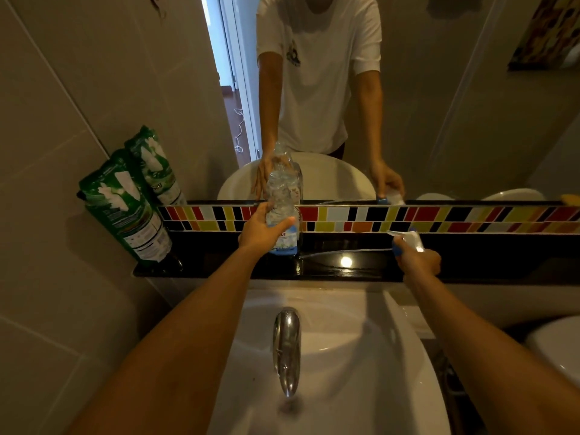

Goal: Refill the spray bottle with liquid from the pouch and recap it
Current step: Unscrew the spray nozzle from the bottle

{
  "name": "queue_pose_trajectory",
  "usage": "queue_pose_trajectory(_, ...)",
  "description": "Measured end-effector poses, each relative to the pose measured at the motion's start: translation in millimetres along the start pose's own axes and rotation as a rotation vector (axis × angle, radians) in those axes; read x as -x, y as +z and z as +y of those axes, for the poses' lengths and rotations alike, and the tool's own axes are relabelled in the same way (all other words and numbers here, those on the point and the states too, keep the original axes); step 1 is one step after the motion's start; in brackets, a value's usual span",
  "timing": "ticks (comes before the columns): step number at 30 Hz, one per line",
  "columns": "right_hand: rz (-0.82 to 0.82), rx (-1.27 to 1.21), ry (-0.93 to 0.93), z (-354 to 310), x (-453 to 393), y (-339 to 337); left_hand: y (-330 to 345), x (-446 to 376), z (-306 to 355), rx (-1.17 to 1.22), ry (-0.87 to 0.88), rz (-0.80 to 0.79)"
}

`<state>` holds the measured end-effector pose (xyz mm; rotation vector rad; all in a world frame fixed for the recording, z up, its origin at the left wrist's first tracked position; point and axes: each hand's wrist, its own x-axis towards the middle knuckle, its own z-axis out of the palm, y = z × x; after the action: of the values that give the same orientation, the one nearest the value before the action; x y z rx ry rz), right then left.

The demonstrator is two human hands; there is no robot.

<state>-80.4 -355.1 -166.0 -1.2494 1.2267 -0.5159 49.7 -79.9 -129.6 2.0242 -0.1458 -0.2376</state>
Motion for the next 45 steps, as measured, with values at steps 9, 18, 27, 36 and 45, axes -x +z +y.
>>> queue_pose_trajectory(9,0.024,0.626,-0.333,13.9,0.8,-6.4,0.1,-0.6,-1.2,0.014,0.003,0.000)
queue_pose_trajectory(18,0.078,0.704,-0.388,24.0,6.3,-9.5,0.3,-0.6,-0.2,0.018,0.004,-0.003)
queue_pose_trajectory(27,0.068,0.641,-0.419,21.0,14.3,-14.4,-0.7,-0.6,4.5,-0.047,0.020,-0.009)
queue_pose_trajectory(36,0.021,0.564,-0.667,-18.5,45.4,2.5,-12.0,11.4,9.6,-0.029,0.106,-0.014)
queue_pose_trajectory(45,-0.564,0.495,-1.267,-23.2,146.2,80.3,-89.2,56.3,-7.1,-0.124,0.198,0.509)
